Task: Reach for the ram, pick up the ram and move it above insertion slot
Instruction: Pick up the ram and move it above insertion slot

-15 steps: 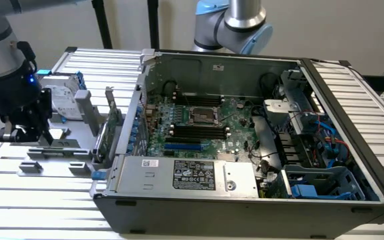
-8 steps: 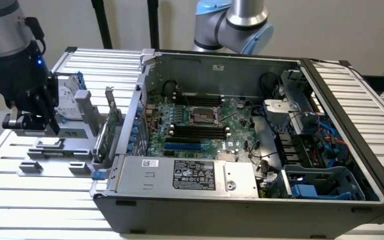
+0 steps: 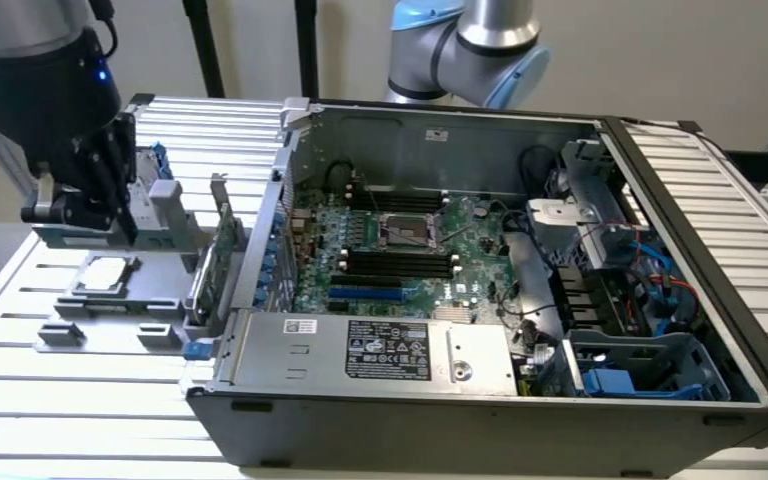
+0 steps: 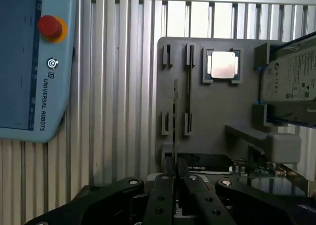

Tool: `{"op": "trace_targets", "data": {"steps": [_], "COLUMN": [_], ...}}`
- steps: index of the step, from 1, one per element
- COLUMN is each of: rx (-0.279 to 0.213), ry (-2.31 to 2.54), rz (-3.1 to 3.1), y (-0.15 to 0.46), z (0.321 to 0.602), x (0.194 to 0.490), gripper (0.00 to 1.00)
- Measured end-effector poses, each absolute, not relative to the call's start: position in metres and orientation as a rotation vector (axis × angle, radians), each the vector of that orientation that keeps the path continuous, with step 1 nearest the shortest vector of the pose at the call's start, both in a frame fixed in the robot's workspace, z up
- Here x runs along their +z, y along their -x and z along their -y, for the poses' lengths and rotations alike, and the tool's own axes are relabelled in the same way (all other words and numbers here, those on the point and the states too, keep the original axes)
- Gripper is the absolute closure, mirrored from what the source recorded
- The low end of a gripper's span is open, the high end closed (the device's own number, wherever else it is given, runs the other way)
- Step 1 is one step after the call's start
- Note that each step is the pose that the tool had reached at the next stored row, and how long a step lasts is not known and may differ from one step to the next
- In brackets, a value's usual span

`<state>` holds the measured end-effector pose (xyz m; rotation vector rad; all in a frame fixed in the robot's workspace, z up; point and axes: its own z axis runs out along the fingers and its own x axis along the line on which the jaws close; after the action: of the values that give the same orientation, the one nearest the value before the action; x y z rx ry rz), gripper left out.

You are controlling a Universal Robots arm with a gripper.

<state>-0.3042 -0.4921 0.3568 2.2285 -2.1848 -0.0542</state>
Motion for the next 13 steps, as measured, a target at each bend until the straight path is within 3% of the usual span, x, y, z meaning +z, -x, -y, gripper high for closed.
{"op": "trace_targets", "data": {"steps": [13], "rx": [-0.086], "ry": [-2.241], "rz": [2.190], "y": [0.246], "z": [0.492], "x": [0.400], "gripper": [0.87]}}
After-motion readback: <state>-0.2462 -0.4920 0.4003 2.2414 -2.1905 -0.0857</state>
